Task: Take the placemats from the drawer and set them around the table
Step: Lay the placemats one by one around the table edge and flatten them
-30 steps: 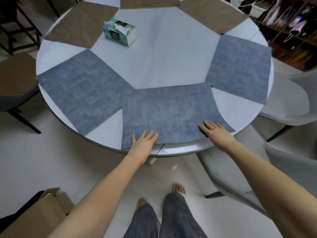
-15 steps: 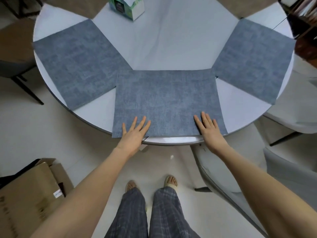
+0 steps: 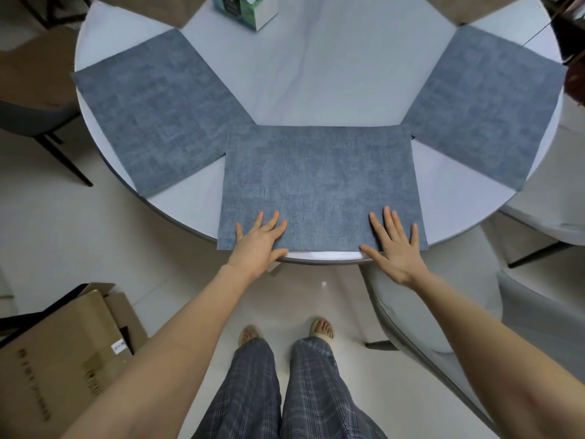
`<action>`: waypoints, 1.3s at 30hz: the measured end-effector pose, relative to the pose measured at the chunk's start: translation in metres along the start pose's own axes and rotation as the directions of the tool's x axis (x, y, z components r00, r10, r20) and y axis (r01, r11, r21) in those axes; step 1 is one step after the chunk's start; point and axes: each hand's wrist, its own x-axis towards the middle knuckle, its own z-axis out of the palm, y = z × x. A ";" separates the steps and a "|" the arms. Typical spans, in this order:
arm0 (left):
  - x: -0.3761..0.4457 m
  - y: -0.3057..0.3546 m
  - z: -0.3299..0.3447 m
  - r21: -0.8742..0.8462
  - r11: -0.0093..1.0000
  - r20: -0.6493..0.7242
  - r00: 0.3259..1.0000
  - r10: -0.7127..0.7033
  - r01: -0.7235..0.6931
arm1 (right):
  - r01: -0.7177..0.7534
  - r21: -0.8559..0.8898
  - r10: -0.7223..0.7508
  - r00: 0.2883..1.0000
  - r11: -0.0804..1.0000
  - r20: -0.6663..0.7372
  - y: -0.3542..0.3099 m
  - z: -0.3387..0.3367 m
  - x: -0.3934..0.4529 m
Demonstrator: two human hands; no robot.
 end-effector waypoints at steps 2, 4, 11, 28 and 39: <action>0.000 -0.001 0.002 0.004 1.000 -0.010 1.000 -0.002 0.002 | -0.034 0.000 0.033 0.999 0.999 -0.020 -0.005 0.003 0.000; 0.003 -0.002 0.005 0.023 1.000 -0.019 1.000 0.002 -0.002 | -0.054 0.006 0.055 0.998 0.999 -0.040 -0.008 0.005 0.001; 0.010 0.001 -0.003 0.055 0.998 0.005 1.000 0.005 -0.005 | -0.106 0.000 0.106 0.994 0.994 -0.023 -0.012 -0.003 0.012; 0.185 0.127 -0.107 0.115 0.992 0.113 0.993 0.029 -0.042 | -0.022 0.052 0.034 0.968 0.998 -0.248 0.043 -0.118 0.159; 0.232 0.145 -0.099 0.172 0.985 0.292 0.953 -0.082 0.032 | -0.055 -0.072 0.035 0.965 0.996 -0.259 0.062 -0.111 0.205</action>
